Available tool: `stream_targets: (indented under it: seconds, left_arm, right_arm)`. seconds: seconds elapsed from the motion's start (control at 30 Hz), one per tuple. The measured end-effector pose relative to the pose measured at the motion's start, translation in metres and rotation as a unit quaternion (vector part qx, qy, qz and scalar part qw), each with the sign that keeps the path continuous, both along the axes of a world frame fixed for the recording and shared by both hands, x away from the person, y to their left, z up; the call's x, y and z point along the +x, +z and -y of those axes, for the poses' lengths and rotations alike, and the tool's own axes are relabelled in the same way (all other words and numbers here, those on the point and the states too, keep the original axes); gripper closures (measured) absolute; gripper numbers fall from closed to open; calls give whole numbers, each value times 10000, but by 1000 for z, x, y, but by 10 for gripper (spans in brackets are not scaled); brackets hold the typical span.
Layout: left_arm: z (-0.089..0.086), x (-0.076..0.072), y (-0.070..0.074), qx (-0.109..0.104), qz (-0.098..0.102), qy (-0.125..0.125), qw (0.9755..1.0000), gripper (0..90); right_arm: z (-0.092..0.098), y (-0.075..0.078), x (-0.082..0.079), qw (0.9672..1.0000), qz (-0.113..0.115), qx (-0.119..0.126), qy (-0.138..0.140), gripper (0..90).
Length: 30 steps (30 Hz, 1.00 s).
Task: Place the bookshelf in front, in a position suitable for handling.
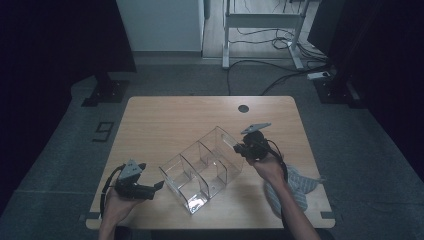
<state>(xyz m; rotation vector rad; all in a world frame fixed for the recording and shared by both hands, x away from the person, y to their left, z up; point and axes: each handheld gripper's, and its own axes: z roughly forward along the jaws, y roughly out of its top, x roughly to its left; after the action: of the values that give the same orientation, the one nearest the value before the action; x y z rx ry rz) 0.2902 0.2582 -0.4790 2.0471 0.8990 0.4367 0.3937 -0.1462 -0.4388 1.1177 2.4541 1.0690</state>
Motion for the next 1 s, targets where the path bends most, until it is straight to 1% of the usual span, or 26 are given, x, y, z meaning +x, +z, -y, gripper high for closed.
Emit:
stream_targets:
  seconds: [0.17,0.2,0.33,0.43,0.67,0.7,0.8,0.83,0.9,0.93,1.0]
  left_arm:
    - [4,-3,6,-258,98,-127,9995,58]
    - [5,-3,7,-278,124,-145,9994,62]
    - [11,-3,7,-248,189,-127,9994,78]
    - [14,-2,5,-271,181,-114,9994,88]
    - [21,0,2,-208,181,-81,9996,152]
    - [21,0,2,-226,167,-125,9995,171]
    - [23,-3,3,-251,140,-273,9992,319]
    - [23,-3,3,-234,127,-289,9992,347]
    - [24,-4,4,-249,85,-351,9990,394]
    - [25,-4,4,-246,86,-335,9991,432]
    - [25,-5,4,-245,75,-297,9992,433]
  right_arm:
    - [-4,-1,2,10000,-21,-23,11,828]
    - [-4,-1,2,10000,-27,-34,17,828]
    - [-6,-1,2,10000,-38,-47,32,828]
    - [-6,-1,2,10000,-46,-38,35,827]
    - [-7,-1,2,9999,-53,-70,53,826]
    - [-7,-1,2,9999,-55,-65,68,825]
    - [-7,-1,2,9999,-87,-51,94,816]
    - [-7,-1,2,9999,-79,-57,101,805]
    - [-7,-1,1,9998,-81,-101,135,750]
    - [-7,-2,1,9998,-54,-133,144,722]
    - [-4,0,0,9999,-2,-98,124,652]
